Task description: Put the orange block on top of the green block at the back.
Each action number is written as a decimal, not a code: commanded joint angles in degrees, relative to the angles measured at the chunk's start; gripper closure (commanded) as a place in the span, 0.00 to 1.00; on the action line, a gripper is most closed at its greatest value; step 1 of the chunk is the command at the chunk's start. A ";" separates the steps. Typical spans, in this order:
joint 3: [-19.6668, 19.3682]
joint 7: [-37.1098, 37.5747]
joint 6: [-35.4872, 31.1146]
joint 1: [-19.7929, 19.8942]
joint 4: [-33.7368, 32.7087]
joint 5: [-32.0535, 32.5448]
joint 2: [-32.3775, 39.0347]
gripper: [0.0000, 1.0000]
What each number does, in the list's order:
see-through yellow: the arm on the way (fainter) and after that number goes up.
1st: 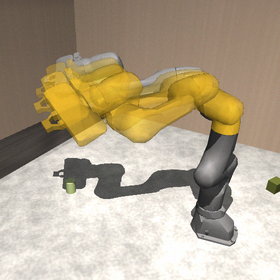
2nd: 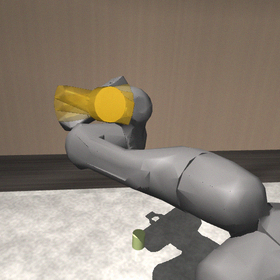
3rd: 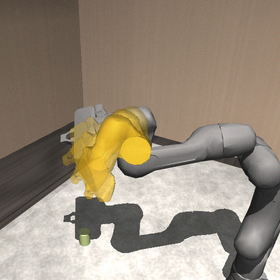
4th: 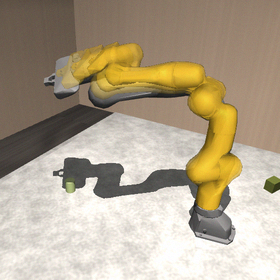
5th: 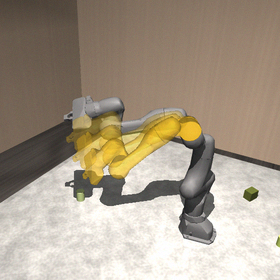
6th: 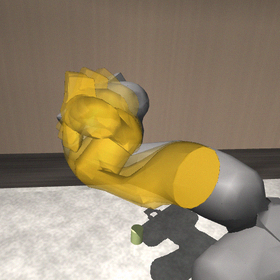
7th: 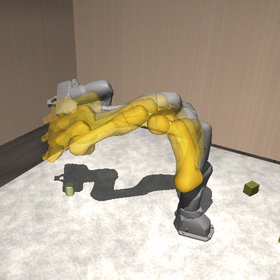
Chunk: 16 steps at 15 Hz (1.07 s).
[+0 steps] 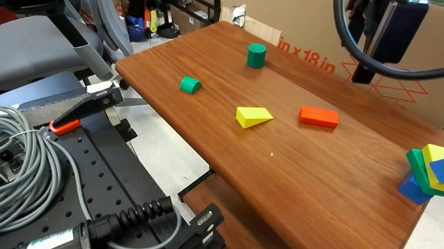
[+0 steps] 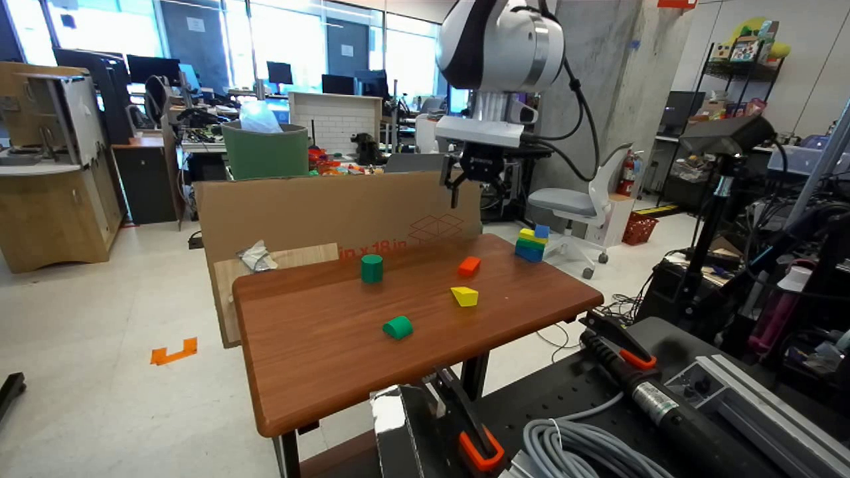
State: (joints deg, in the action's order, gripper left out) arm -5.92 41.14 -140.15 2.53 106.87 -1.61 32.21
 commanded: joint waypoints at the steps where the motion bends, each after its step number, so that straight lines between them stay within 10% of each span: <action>1: -2.05 0.72 3.59 -3.25 -6.63 0.65 6.88 0.00; 16: -7.04 3.04 16.28 -6.58 -19.50 2.24 21.32 0.00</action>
State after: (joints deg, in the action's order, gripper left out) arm -11.68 42.29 -127.63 -3.08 91.30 -1.25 50.50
